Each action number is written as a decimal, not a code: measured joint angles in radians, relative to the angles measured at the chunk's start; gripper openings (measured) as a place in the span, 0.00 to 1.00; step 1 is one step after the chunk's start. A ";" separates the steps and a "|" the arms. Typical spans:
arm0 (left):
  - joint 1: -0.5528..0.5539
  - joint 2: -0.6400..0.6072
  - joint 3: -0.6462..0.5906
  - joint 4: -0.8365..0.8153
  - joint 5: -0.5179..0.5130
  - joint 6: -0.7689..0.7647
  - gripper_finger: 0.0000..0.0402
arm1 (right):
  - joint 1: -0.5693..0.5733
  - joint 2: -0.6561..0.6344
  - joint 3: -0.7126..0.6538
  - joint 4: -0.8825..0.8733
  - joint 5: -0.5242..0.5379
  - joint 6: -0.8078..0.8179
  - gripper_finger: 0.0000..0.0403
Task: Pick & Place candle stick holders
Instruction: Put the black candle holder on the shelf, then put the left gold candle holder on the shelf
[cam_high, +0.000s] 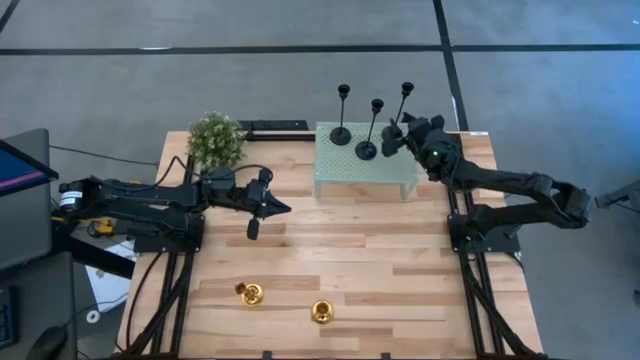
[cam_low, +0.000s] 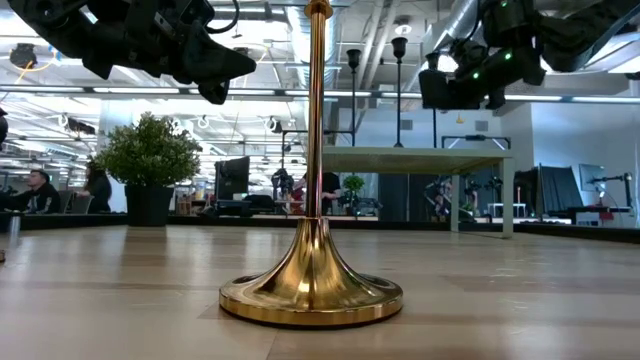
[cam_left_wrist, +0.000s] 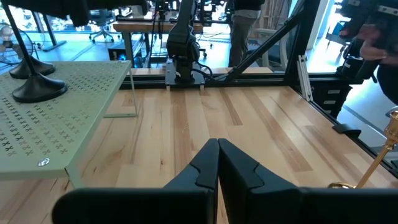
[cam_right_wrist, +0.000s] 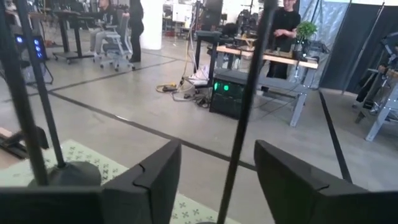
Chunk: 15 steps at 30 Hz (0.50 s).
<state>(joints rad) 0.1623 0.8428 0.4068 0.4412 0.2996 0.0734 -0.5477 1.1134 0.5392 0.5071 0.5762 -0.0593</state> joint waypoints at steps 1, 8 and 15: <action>0.000 0.000 0.000 0.000 0.000 0.000 0.02 | 0.006 -0.017 0.000 -0.017 0.000 0.000 0.51; 0.000 0.000 0.000 0.000 0.000 0.000 0.02 | 0.089 -0.158 0.000 -0.222 0.000 0.007 0.57; 0.000 0.000 0.000 0.000 0.000 0.000 0.02 | 0.281 -0.341 0.000 -0.552 -0.003 0.118 0.55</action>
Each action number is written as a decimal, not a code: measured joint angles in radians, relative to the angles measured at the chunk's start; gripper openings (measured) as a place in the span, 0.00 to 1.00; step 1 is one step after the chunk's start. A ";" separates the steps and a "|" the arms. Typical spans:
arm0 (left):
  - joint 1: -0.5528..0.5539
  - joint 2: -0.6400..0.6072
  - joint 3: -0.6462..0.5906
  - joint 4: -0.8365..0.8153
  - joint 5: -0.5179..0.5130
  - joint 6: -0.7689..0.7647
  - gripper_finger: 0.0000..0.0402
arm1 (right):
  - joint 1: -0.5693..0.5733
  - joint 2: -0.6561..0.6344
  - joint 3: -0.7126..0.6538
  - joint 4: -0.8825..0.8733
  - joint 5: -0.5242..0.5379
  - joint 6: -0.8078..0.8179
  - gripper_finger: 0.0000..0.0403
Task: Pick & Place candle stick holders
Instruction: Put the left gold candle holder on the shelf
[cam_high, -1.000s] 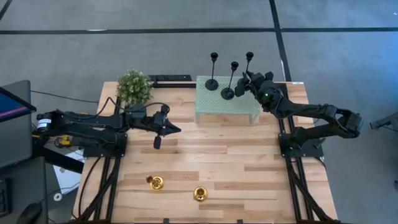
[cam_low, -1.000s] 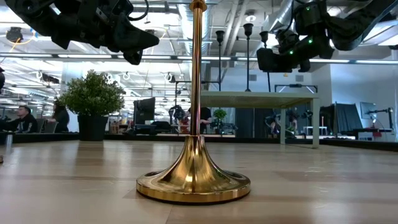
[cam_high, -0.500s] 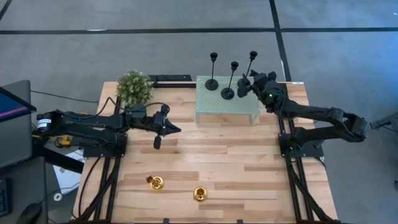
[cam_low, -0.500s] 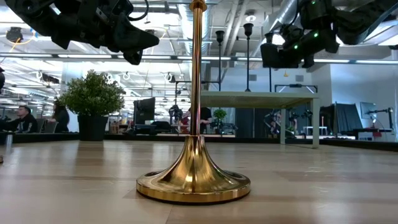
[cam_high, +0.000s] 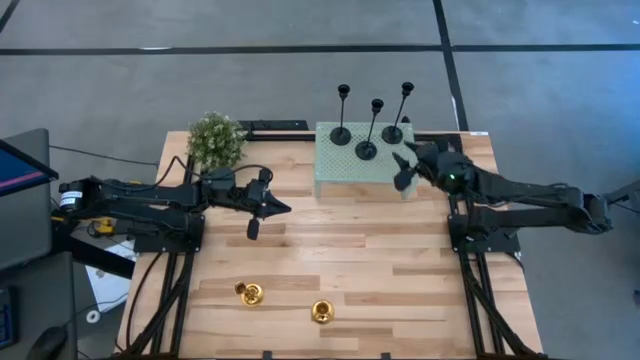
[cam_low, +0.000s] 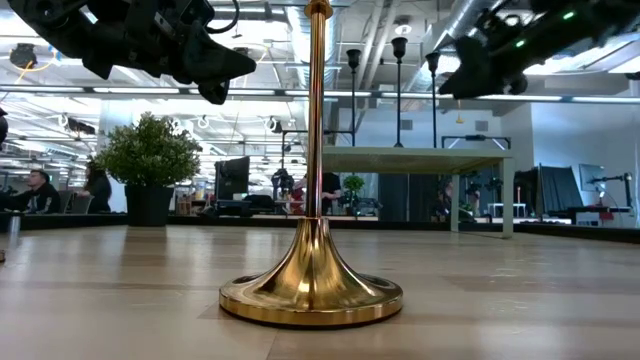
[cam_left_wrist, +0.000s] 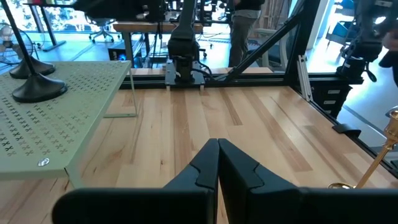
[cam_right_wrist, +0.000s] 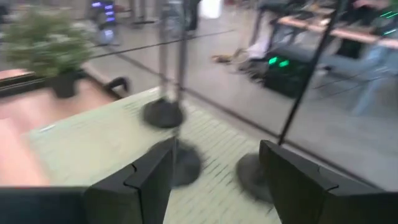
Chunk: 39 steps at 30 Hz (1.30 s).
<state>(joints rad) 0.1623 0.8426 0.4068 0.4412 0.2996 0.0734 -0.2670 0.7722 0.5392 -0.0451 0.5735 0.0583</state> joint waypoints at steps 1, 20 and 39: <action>0.000 0.000 0.000 0.000 0.000 0.000 0.02 | 0.033 -0.027 0.000 -0.043 0.000 0.022 0.54; 0.000 0.000 0.000 0.000 0.000 -0.002 0.02 | 0.455 -0.094 0.000 -0.228 -0.445 0.127 0.35; 0.000 0.000 0.000 0.001 0.000 -0.003 0.02 | 0.596 0.340 0.000 0.195 -0.446 0.087 0.29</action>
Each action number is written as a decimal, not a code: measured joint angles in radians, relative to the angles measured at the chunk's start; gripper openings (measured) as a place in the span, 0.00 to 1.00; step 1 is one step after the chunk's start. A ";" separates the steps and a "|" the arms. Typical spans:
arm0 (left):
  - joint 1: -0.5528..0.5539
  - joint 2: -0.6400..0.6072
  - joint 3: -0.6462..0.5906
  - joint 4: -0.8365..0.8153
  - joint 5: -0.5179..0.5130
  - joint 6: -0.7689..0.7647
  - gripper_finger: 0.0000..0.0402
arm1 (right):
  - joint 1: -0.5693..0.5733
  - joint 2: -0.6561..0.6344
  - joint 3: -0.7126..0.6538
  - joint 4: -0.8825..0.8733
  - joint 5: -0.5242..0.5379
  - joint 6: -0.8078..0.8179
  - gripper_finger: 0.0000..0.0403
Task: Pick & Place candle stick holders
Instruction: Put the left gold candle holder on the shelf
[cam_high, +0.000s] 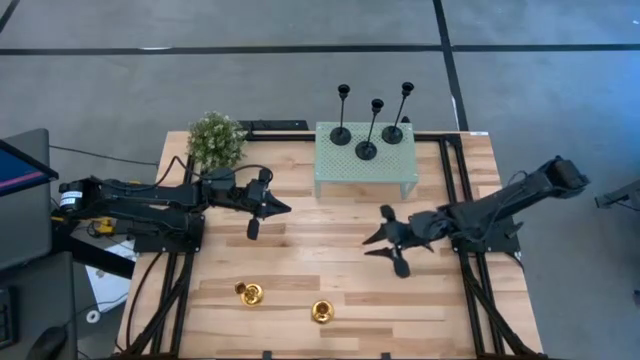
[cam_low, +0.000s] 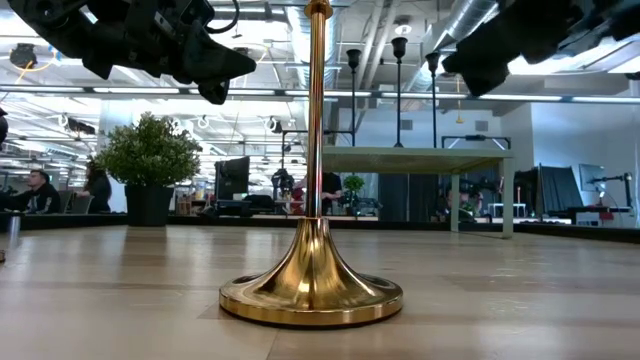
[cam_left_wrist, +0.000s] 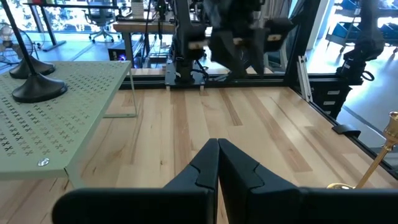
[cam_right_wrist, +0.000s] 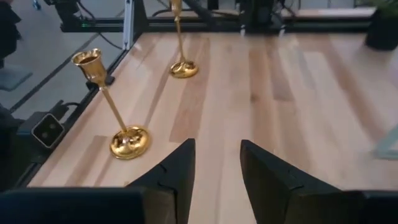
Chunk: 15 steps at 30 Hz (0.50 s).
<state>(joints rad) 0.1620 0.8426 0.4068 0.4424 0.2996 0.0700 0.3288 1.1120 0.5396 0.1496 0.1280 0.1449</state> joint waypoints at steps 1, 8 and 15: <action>0.000 0.000 0.000 0.000 0.000 0.000 0.02 | 0.006 0.027 0.000 0.032 0.000 0.021 0.29; 0.000 0.000 0.000 0.000 0.071 -0.064 0.02 | 0.071 0.192 0.000 0.235 0.000 0.100 0.29; -0.130 0.010 0.000 0.011 0.230 -0.111 0.01 | 0.126 0.239 0.000 0.349 0.000 0.120 0.29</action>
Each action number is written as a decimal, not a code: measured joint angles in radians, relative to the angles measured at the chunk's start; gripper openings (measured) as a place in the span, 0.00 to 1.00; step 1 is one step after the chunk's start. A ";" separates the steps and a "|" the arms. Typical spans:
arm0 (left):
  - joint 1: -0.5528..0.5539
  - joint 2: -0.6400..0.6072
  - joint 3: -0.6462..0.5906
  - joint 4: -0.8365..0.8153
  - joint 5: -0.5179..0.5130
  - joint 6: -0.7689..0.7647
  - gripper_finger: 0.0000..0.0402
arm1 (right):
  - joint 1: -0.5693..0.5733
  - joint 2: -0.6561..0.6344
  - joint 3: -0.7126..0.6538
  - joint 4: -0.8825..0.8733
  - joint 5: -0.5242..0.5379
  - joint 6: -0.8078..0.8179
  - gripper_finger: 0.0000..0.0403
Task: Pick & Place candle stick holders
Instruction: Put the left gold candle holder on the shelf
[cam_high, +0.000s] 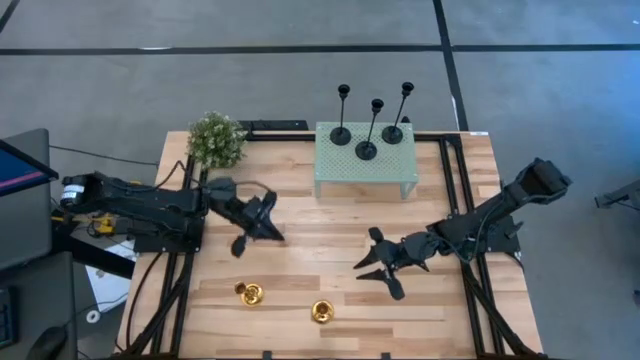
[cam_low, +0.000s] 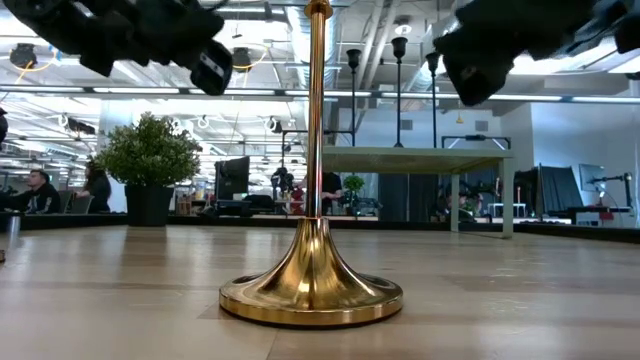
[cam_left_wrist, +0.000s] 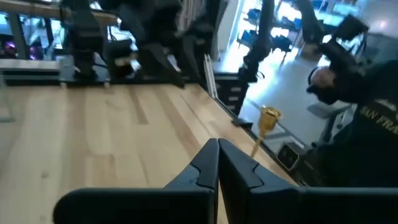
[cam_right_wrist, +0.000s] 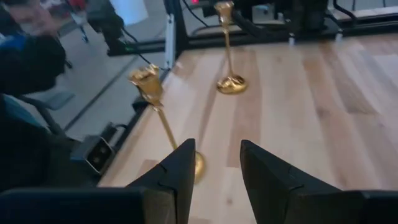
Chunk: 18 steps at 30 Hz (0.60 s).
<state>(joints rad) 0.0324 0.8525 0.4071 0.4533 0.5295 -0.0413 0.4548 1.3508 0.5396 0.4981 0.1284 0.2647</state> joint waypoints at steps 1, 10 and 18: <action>-0.040 0.010 0.000 0.000 -0.039 0.008 0.01 | 0.004 -0.003 0.000 0.008 0.000 0.007 0.29; -0.313 0.212 0.082 0.003 -0.363 0.037 0.01 | 0.001 -0.051 0.002 0.065 0.011 0.007 0.29; -0.334 0.293 0.182 -0.017 -0.369 0.039 0.01 | -0.013 -0.054 0.002 0.063 0.012 0.009 0.29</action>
<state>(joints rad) -0.3019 1.1459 0.5888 0.4361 0.1608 -0.0018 0.4423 1.2968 0.5419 0.5611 0.1400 0.2737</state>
